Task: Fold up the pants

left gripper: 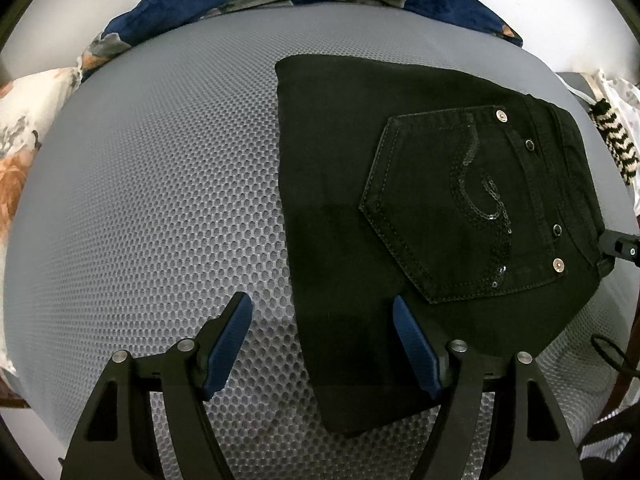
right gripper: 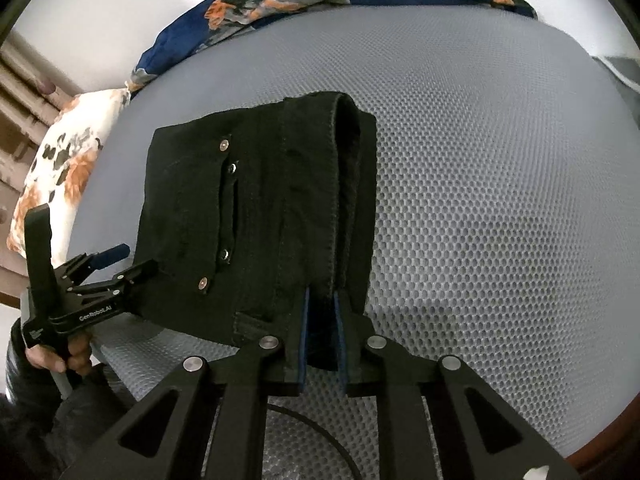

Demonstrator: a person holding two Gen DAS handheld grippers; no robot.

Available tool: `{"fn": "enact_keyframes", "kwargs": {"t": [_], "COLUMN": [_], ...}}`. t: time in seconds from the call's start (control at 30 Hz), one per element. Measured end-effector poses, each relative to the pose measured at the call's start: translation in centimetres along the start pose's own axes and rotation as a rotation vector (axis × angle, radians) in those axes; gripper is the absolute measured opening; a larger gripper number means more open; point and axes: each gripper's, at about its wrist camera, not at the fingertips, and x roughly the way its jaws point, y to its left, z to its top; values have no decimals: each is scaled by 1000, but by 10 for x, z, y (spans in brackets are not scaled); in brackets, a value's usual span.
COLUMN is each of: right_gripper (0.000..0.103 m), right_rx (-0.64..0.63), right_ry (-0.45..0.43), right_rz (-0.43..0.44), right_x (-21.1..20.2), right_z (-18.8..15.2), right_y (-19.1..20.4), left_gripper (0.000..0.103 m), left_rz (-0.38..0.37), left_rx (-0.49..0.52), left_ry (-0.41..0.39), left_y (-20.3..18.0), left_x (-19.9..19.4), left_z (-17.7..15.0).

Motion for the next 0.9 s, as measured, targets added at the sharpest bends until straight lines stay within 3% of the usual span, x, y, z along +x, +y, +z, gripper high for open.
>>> {"fn": "enact_keyframes", "kwargs": {"t": [0.33,0.67,0.9], "right_gripper": [44,50,55], "right_rx": [-45,-30,-2], "right_ry": [-45,-48,-29], "right_rz": [-68,-77,-57], "right_x": [-1,14,24], "right_z": [15,27,27], "right_y": [12,13,2], "left_gripper": [74,74,74], "left_rz": [37,59,73], "left_rx": [-35,-44,-69], "left_ry": [-17,-62,-51], "left_y": [4,7,10], "left_x": [-9,-18,-8], "left_z": [5,11,21]}}
